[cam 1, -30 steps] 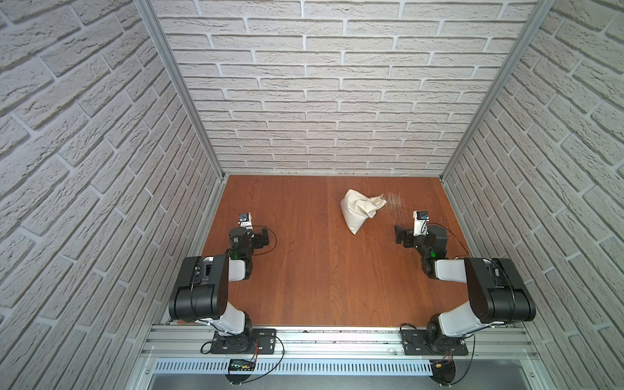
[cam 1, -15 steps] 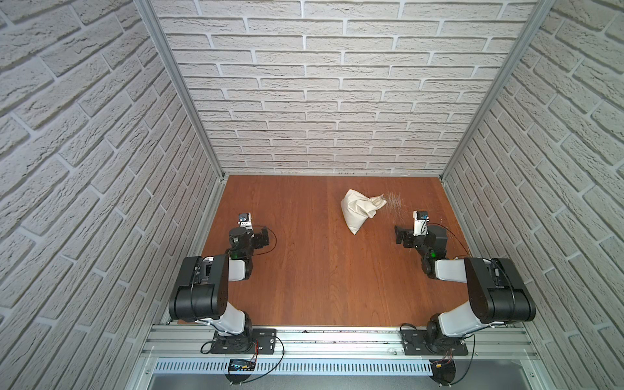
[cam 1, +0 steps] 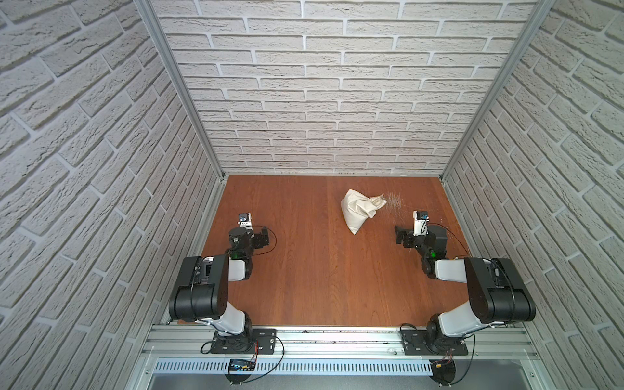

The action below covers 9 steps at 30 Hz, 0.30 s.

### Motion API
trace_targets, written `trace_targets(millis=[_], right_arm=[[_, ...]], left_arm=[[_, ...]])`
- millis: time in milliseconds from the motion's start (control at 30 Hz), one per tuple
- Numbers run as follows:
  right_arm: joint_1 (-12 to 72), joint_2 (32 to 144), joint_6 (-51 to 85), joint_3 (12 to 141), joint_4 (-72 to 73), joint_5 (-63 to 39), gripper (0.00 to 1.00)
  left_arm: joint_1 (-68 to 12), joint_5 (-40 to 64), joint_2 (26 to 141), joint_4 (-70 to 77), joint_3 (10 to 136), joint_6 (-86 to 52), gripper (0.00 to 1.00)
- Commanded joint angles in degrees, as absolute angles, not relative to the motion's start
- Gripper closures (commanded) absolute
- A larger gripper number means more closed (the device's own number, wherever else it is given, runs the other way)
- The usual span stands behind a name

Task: Close the soil bag
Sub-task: Reset both arms

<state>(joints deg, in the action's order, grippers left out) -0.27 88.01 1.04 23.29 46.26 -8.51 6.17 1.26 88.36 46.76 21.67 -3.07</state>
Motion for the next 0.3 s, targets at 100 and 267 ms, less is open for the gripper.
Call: trace_targets(millis=[100, 267], right_arm=[[-0.28, 88.07, 0.94, 23.68, 47.64, -8.17, 0.0], [-0.29, 88.07, 0.91, 23.72, 47.64, -8.17, 0.0]], left_arm=[[5.98, 0.98, 88.59, 48.54, 22.95, -3.32, 0.02], [6.06, 1.07, 88.59, 48.63, 22.98, -3.38, 0.02]])
